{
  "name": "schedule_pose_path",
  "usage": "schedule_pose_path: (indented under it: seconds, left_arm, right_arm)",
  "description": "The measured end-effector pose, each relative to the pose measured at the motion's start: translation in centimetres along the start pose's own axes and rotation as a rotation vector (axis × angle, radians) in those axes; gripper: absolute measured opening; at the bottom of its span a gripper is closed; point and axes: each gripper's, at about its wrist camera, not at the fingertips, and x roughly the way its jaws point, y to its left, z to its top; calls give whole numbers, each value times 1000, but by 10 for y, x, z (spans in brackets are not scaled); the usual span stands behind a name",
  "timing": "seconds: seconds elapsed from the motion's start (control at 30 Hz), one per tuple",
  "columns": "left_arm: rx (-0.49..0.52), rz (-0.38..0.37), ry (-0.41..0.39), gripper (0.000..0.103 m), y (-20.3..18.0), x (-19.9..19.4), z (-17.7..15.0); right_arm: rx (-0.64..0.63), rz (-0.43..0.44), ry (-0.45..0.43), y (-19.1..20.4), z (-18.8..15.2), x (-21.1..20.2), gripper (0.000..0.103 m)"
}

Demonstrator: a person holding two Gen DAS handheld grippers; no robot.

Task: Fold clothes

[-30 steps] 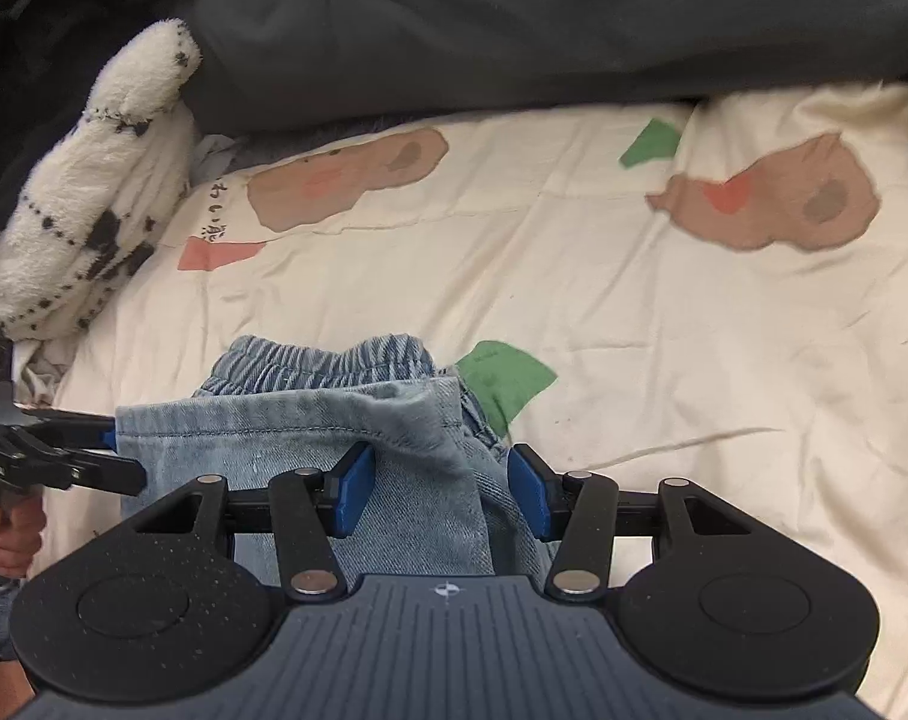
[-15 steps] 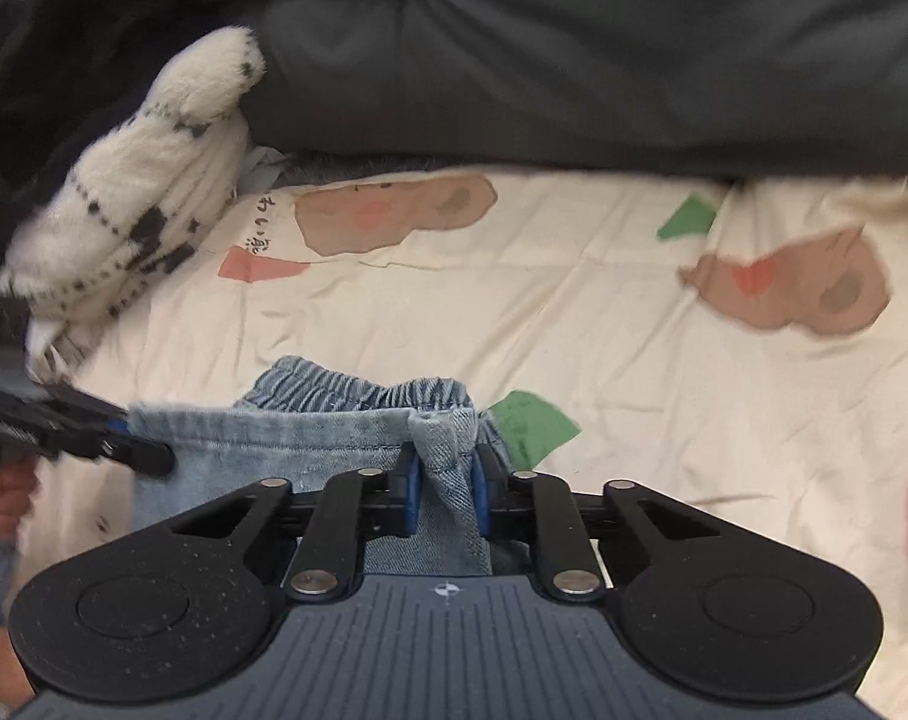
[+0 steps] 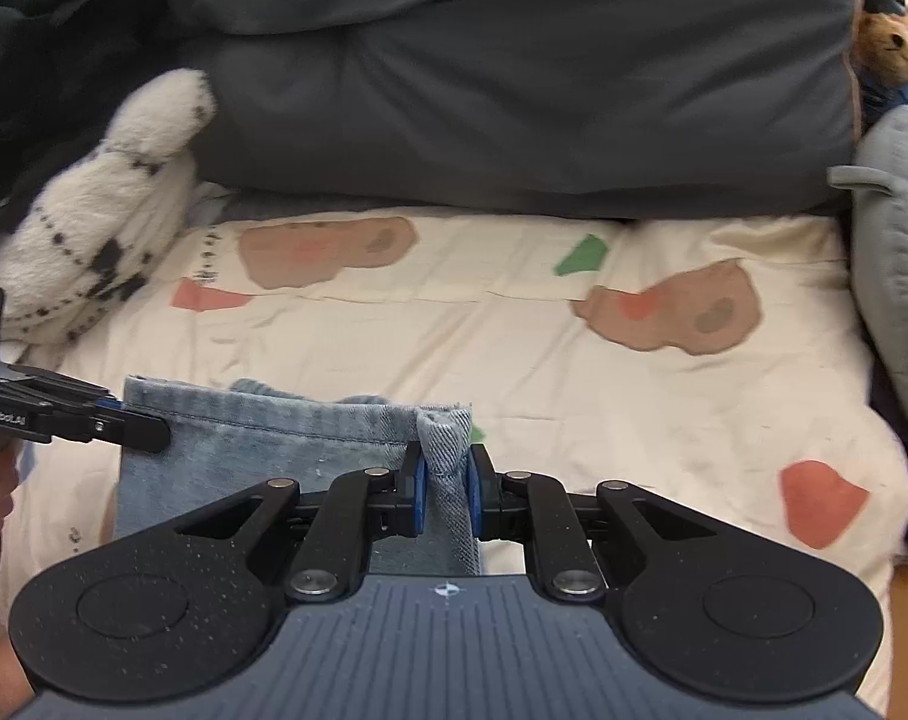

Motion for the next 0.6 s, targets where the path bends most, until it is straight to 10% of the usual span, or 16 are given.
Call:
schedule_pose_path:
  seconds: [0.6]
  left_arm:
    - [-29,69,31,12,14,16,9]
  right_arm:
    - [88,-66,56,-7,6,33,22]
